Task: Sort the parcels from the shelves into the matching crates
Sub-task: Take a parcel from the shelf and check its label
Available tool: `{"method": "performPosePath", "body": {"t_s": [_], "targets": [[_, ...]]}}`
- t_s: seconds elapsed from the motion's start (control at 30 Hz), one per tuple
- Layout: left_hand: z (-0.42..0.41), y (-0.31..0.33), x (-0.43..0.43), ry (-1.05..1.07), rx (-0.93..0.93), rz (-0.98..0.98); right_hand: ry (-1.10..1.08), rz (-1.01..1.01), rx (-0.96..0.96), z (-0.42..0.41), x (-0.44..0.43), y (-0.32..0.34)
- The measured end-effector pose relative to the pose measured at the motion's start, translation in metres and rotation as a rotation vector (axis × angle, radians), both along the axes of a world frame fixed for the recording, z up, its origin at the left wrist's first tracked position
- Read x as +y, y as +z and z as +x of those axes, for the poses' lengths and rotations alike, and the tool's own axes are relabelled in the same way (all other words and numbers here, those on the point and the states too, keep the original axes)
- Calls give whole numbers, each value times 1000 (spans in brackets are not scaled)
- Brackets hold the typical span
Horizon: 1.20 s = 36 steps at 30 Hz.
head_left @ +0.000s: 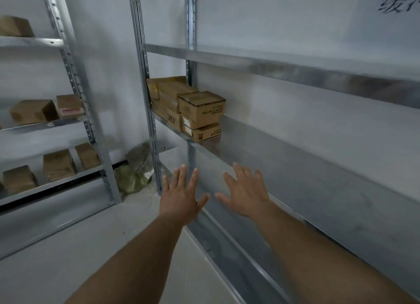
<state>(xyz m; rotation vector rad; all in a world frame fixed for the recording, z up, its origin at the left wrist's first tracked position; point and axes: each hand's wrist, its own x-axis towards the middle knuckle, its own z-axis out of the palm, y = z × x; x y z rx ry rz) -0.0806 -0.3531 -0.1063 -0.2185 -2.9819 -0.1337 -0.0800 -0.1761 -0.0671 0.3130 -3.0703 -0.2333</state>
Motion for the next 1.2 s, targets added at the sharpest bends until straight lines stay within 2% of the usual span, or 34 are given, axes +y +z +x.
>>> {"method": "performPosePath", "body": {"t_s": [0.33, 0.5, 0.7, 0.93, 1.2], "targets": [[-132, 16, -109, -1, 12, 4, -14, 48, 51, -126, -97, 24], [-188, 12, -118, -64, -43, 44, -54, 61, 66, -170, -110, 22], [-273, 19, -115, -144, 22, 14, -148, 65, 111, -241, -99, 32], [-370, 58, -100, -203, 41, -8, -249, -65, 111, -332, -74, 53], [-459, 78, -78, -233, 8, 170, -422, -266, 108, -396, -62, 52]]}}
